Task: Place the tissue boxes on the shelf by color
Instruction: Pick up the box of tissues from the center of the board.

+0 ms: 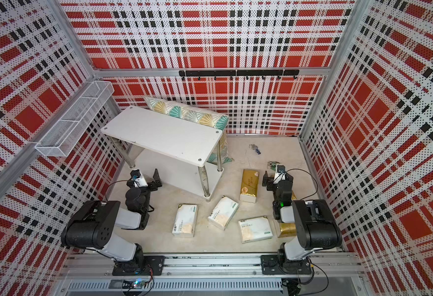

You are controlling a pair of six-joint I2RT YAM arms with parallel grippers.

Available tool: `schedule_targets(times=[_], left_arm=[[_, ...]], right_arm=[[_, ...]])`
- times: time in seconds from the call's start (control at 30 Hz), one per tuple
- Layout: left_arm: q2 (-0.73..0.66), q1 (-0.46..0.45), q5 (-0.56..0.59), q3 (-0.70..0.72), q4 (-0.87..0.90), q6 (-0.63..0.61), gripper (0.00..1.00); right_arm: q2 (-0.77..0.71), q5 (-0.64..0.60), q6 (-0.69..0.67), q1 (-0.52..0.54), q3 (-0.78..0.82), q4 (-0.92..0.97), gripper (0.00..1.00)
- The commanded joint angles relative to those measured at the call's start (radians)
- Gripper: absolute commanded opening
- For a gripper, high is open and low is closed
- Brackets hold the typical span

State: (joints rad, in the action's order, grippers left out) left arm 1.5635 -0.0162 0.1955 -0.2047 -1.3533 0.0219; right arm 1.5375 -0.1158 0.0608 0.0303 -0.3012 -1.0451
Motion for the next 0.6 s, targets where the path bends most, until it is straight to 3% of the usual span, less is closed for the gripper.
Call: schedule_targets(times=[0.0,0.57], left_arm=[[0.003,0.0,0.006,-0.018,0.0,0.003,0.99],[0.004,0.003,-0.004,-0.018,0.0,0.007,0.99]], right_arm=[[0.006,-0.002,0.004,-0.004,-0.012,-0.007,1.0],[0.006,-0.001,0.005,-0.004,-0.012,-0.007,1.0]])
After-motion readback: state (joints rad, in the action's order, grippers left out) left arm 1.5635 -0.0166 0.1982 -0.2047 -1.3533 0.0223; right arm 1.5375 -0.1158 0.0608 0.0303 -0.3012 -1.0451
